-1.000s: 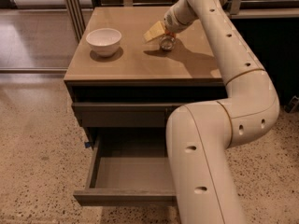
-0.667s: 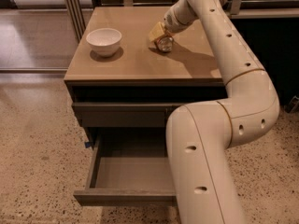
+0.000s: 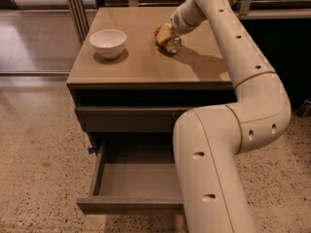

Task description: Place coke can into middle drawer

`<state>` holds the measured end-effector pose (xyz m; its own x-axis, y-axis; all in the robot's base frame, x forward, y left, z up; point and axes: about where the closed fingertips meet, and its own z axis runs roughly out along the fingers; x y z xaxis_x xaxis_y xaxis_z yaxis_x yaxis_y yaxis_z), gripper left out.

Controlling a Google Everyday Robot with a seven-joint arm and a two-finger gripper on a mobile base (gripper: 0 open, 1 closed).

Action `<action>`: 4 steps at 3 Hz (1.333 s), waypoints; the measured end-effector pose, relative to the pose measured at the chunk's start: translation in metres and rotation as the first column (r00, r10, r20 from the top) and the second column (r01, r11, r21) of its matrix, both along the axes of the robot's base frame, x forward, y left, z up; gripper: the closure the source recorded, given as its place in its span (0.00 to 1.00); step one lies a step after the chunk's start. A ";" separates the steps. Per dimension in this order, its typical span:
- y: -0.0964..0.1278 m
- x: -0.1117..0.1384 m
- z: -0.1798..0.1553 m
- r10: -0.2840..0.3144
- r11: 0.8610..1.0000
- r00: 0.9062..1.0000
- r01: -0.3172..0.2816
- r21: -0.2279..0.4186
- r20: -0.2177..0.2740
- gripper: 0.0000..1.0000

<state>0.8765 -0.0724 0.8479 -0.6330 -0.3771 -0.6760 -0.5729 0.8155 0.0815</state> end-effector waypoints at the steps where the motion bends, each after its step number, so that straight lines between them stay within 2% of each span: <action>1: 0.000 -0.005 0.005 0.044 0.999 0.999 -0.044 0.012 0.016 1.00; 2: -0.020 -0.038 0.031 0.175 0.981 0.983 -0.179 0.073 0.057 1.00; 3: -0.049 -0.094 0.059 0.335 0.920 0.935 -0.352 0.174 0.117 1.00; 4: -0.068 -0.142 0.083 0.427 0.831 0.881 -0.471 0.297 0.204 1.00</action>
Offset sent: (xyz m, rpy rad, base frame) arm -0.1184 -0.0683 0.0703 0.1618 -0.1357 0.4363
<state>0.7348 -0.1407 0.9309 -0.3514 -0.3418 -0.8716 -0.8923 0.4041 0.2013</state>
